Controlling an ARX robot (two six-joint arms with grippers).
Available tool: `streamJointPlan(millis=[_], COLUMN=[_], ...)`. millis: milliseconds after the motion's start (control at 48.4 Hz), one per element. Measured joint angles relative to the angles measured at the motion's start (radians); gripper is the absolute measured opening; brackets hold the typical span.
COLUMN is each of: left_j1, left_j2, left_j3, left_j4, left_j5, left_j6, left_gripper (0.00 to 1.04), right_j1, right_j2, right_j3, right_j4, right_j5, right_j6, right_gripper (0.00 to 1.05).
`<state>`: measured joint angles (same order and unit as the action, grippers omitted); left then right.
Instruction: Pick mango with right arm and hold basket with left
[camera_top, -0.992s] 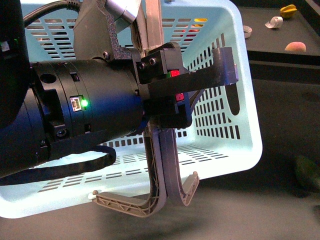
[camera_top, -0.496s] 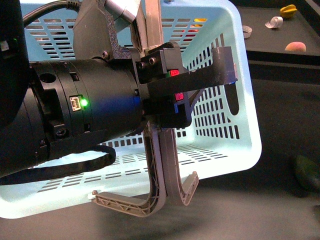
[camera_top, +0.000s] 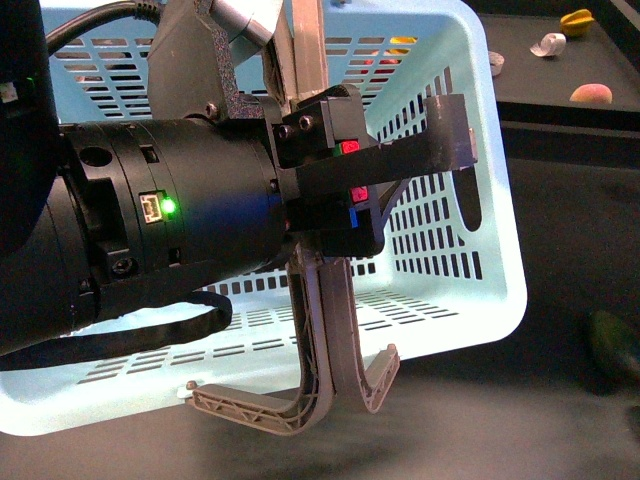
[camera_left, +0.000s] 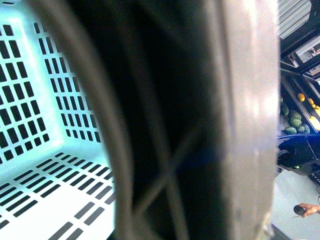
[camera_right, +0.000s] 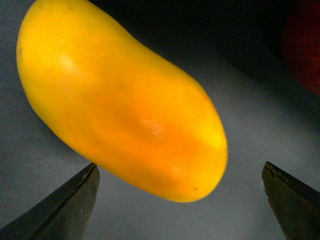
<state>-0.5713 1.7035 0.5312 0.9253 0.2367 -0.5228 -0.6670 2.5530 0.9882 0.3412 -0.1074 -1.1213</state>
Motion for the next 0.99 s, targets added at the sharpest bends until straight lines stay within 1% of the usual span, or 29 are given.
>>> streamJointPlan(millis=[227,310,537,723,744,847,930,992], left_j1=[0.000,0.000,0.000,0.000,0.000,0.000,0.000,0.000], left_j2=[0.000,0.000,0.000,0.000,0.000,0.000,0.000,0.000], left_j3=[0.000,0.000,0.000,0.000,0.000,0.000,0.000,0.000], left_j4=[0.000,0.000,0.000,0.000,0.000,0.000,0.000,0.000], left_j5=[0.000,0.000,0.001,0.001,0.001,0.001,0.001,0.001], left_j6=[-0.001,0.000,0.000,-0.001,-0.001,0.000,0.000,0.000], left_gripper=[0.16,0.16,0.16,0.16,0.16,0.16,0.16,0.16], right_j1=[0.024,0.040,0.074,0.085,0.086,0.087,0.087,0.086], right_j2=[0.048,0.076,0.101,0.107,0.108,0.113,0.114,0.115], right_j3=[0.020,0.031,0.061,0.066,0.067,0.072,0.074,0.075], right_j4=[0.006,0.029,0.010,0.010,0.010,0.012,0.012,0.012], right_j5=[-0.011,-0.024,-0.059,-0.058,-0.058,-0.055,-0.056,-0.057], right_j6=[0.020,0.046,0.104,0.118,0.119,0.127,0.128,0.130], right_gripper=[0.96,0.96,0.96,0.96,0.96,0.86,0.80,0.78])
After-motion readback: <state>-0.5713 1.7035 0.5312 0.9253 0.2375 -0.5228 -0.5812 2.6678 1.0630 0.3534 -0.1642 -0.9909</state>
